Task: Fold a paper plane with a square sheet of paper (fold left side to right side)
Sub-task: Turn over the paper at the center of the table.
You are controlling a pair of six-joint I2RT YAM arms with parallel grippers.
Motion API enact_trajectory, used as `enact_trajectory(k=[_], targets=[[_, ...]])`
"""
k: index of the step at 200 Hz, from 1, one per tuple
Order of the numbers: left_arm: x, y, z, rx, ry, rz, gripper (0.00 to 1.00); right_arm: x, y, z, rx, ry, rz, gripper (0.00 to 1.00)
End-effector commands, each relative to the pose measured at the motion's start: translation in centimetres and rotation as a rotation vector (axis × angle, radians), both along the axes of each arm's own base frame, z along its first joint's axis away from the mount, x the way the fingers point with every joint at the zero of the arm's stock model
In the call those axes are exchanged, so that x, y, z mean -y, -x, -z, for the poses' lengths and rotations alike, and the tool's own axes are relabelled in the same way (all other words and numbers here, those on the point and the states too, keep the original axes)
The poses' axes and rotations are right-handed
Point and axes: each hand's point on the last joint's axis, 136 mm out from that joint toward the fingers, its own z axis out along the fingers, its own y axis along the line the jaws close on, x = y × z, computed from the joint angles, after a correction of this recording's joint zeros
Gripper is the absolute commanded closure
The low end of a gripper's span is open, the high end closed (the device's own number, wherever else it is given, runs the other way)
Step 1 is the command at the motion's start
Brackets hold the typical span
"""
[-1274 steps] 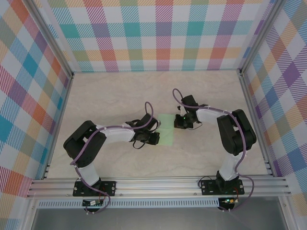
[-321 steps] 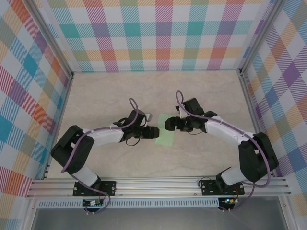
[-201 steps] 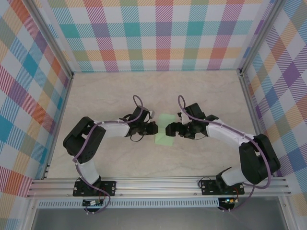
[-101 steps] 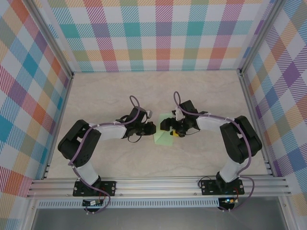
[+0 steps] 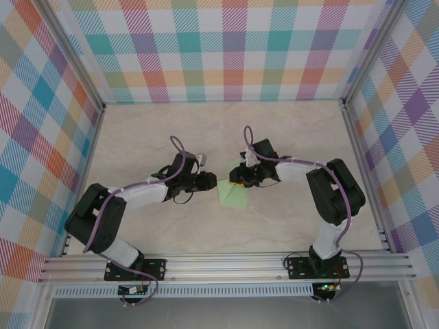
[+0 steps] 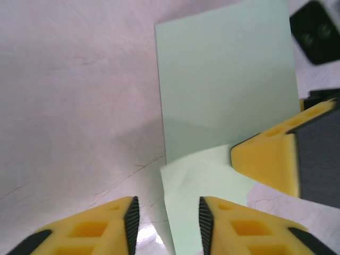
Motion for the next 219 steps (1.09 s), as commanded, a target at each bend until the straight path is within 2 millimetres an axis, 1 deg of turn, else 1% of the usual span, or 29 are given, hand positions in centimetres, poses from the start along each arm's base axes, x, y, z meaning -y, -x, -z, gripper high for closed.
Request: enact_trajectory(k=[1, 13, 28, 36, 46, 49, 58, 73, 85, 92, 103, 110, 126, 141, 164, 198, 212, 219], targets=[[-1.9, 0.4, -2.1, 0.043, 0.033, -0.048, 0.53, -0.8, -0.6, -3.9, 0.114, -0.089, -0.049, 0.87], [-2.6, 0.7, -3.4, 0.069, 0.056, -0.069, 0.43, -0.7, -0.7, -5.7, 0.16, -0.112, -0.054, 0.91], [-3.2, 1.3, -5.3, 0.106, 0.095, -0.085, 0.31, -0.5, -0.7, -8.3, 0.224, -0.142, -0.066, 0.93], [-3.2, 1.7, -6.4, 0.127, 0.125, -0.084, 0.25, -0.3, -0.6, -10.3, 0.27, -0.169, -0.074, 0.93], [-3.2, 2.2, -8.0, 0.149, 0.171, -0.079, 0.21, 0.0, -0.4, -12.9, 0.33, -0.204, -0.085, 0.93], [-3.0, 2.4, -8.7, 0.162, 0.194, -0.07, 0.19, 0.0, -0.2, -13.5, 0.345, -0.213, -0.091, 0.92], [-2.4, 3.3, -11.0, 0.197, 0.273, -0.029, 0.16, 0.3, 0.2, -16.1, 0.41, -0.25, -0.105, 0.91], [-1.6, 4.8, -15.7, 0.277, 0.417, 0.037, 0.12, 0.7, 1.2, -20.4, 0.508, -0.317, -0.123, 0.9], [-1.6, 6.1, -19.2, 0.347, 0.508, 0.07, 0.07, 0.8, 2.1, -23.8, 0.573, -0.379, -0.14, 0.9], [-1.8, 6.7, -20.9, 0.382, 0.545, 0.083, 0.04, 0.8, 2.8, -25.7, 0.6, -0.425, -0.154, 0.9], [-2.0, 7.9, -23.6, 0.444, 0.597, 0.115, 0.0, 0.7, 3.5, -28.3, 0.637, -0.486, -0.172, 0.9], [-2.0, 8.6, -25.1, 0.478, 0.631, 0.137, 0.0, 0.6, 4.0, -29.6, 0.654, -0.51, -0.184, 0.89], [-2.2, 9.9, -27.8, 0.536, 0.69, 0.176, 0.0, 0.2, 4.9, -31.6, 0.667, -0.539, -0.214, 0.89], [-2.0, 10.4, -29.1, 0.56, 0.713, 0.198, 0.0, -0.3, 6.0, -32.9, 0.67, -0.571, -0.248, 0.89], [-1.5, 10.6, -29.7, 0.566, 0.724, 0.22, 0.0, -1.1, 7.4, -34.3, 0.673, -0.606, -0.291, 0.88], [-0.3, 10.5, -29.9, 0.559, 0.735, 0.255, 0.0, -2.5, 9.2, -35.2, 0.654, -0.644, -0.345, 0.87], [0.1, 10.7, -30.3, 0.566, 0.746, 0.276, 0.03, -3.0, 9.8, -35.4, 0.639, -0.658, -0.37, 0.87], [0.3, 10.8, -30.6, 0.573, 0.75, 0.289, 0.05, -3.2, 10.0, -35.4, 0.63, -0.661, -0.376, 0.87]])
